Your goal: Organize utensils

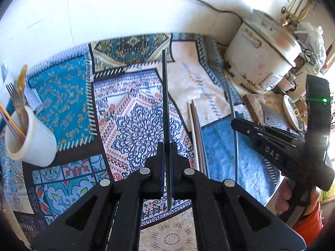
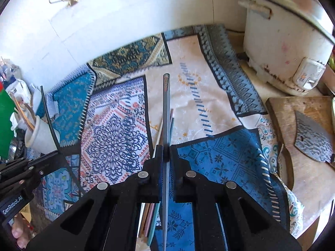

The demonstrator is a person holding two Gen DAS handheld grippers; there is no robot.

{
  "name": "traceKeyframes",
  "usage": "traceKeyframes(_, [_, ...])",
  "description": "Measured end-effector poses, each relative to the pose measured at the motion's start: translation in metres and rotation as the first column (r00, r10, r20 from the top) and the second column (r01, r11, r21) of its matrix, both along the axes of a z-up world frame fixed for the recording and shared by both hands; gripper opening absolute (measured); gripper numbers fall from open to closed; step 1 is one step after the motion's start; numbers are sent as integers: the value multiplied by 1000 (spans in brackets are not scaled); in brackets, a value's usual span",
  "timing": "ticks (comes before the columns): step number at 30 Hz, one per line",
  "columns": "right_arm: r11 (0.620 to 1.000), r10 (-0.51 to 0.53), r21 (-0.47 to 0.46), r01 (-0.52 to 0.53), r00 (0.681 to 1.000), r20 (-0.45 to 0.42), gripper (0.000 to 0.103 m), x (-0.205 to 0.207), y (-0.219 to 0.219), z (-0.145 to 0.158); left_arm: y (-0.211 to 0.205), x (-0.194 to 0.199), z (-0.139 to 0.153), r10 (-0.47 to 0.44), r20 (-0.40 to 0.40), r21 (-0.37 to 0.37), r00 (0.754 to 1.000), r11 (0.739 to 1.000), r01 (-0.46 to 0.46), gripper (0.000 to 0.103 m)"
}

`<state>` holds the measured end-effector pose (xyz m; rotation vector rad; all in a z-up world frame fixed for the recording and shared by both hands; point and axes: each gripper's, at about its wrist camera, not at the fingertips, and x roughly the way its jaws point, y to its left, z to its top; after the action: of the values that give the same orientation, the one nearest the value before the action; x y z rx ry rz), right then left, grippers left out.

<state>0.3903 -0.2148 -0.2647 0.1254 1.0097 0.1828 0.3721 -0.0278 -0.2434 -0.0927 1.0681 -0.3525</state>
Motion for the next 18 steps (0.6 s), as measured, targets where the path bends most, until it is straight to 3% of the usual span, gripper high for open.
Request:
traceKeyframes(12, [999,-25,36,20,991,134,6,-18,3,52,5,-12,49,-6,128,-25,992,1000,9,0])
traceKeyframes(18, [999,-24,42,17,986,166,5,-20,7,66,23,-7,49,29,101,-48,995,999,-24,0])
